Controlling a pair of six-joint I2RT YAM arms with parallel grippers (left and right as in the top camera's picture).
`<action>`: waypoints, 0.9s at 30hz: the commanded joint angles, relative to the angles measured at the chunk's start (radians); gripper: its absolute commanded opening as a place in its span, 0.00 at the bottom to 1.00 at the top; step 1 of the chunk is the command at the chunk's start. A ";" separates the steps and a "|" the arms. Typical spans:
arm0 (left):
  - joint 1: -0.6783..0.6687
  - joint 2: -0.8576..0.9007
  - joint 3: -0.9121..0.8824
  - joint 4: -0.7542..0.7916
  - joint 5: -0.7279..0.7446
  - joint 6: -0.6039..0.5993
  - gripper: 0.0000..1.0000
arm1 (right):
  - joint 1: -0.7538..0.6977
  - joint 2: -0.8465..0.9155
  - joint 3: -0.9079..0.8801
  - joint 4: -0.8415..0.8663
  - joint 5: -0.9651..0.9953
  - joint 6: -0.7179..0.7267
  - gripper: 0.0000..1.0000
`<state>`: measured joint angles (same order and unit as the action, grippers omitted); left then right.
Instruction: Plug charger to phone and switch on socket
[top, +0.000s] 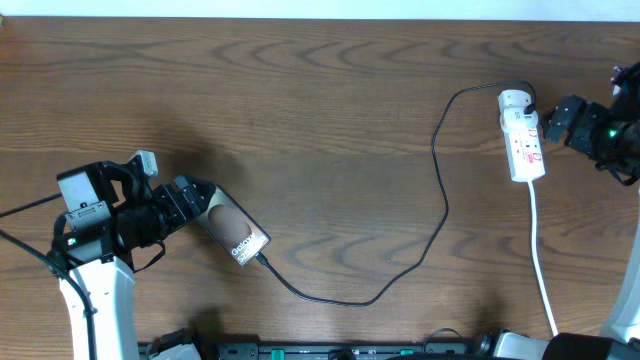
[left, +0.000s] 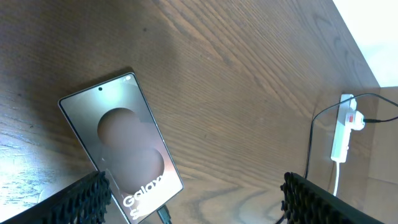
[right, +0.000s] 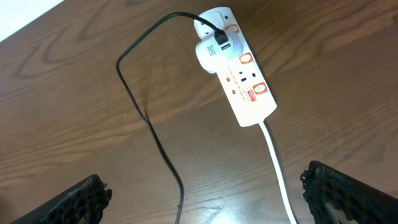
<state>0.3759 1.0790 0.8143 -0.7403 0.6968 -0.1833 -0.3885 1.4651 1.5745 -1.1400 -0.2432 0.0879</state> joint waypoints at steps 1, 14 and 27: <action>0.000 -0.005 0.024 -0.003 -0.010 0.003 0.87 | -0.003 -0.006 0.001 -0.002 0.009 0.012 0.99; -0.001 0.000 0.024 -0.003 -0.010 0.003 0.87 | -0.003 -0.006 0.001 -0.002 0.009 0.012 0.99; -0.007 -0.013 0.023 -0.005 -0.013 0.003 0.87 | -0.003 -0.006 0.001 -0.002 0.009 0.012 0.99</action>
<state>0.3740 1.0790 0.8143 -0.7403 0.6964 -0.1829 -0.3885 1.4651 1.5745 -1.1404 -0.2379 0.0887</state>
